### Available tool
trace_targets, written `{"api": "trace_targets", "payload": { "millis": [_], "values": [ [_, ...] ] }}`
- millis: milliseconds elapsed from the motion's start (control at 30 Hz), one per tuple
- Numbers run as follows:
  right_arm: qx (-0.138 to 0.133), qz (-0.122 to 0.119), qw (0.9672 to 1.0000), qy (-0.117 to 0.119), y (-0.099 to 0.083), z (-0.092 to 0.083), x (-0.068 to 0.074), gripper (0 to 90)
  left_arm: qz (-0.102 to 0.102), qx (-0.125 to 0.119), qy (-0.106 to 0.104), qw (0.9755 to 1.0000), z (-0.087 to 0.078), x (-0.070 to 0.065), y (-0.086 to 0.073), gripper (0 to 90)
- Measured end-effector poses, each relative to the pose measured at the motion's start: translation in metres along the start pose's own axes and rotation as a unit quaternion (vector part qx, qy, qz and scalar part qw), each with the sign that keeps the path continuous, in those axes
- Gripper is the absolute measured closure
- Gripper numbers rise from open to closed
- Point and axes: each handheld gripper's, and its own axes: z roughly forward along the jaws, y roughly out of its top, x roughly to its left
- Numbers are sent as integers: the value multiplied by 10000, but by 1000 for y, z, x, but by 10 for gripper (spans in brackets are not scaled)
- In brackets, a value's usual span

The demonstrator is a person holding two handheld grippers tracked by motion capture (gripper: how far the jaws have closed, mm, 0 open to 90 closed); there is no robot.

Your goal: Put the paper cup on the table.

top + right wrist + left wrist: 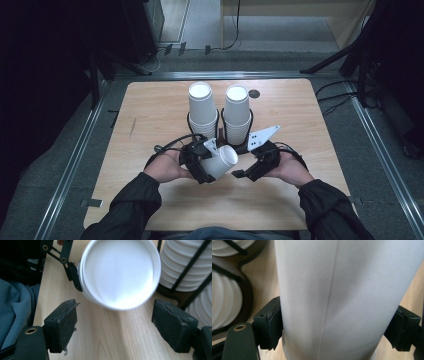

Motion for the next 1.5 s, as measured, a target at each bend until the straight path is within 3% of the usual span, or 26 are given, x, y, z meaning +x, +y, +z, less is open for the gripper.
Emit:
{"api": "trace_targets", "payload": {
  "millis": [267,533,633,733,1000,1133,1233,1267,1333,1500],
  "values": [
    [-11,-116,9998,148,9,8,5,201,197,149,-208,9995,9,-8,7,161],
    [236,-251,9992,199,11,18,9,232,309,163,-151,9993,12,-11,8,144],
    [162,-252,9994,192,11,15,9,242,289,-92,40,9995,9,-12,5,115],
    [132,-195,9996,150,12,12,8,246,-57,-406,-6,9992,4,-7,4,26],
    [45,-45,9999,155,10,4,5,244,-180,-814,2,9965,-6,-3,0,0],
    [-18,-29,9999,103,8,-3,4,244,-277,-1118,76,9933,-13,-1,-4,0],
    [-100,25,9999,24,7,-9,2,244,-353,-1377,-52,9898,-18,2,-9,0],
    [-119,48,9999,-24,6,-11,2,243,-398,-1407,-107,9892,-19,3,-9,0],
    [-155,78,9998,-40,6,-14,1,244,-379,-1452,-14,9887,-21,3,-11,0],
    [-304,188,9992,-163,4,-23,-1,243,-502,-1676,0,9846,-24,5,-17,0]
  ]
}}
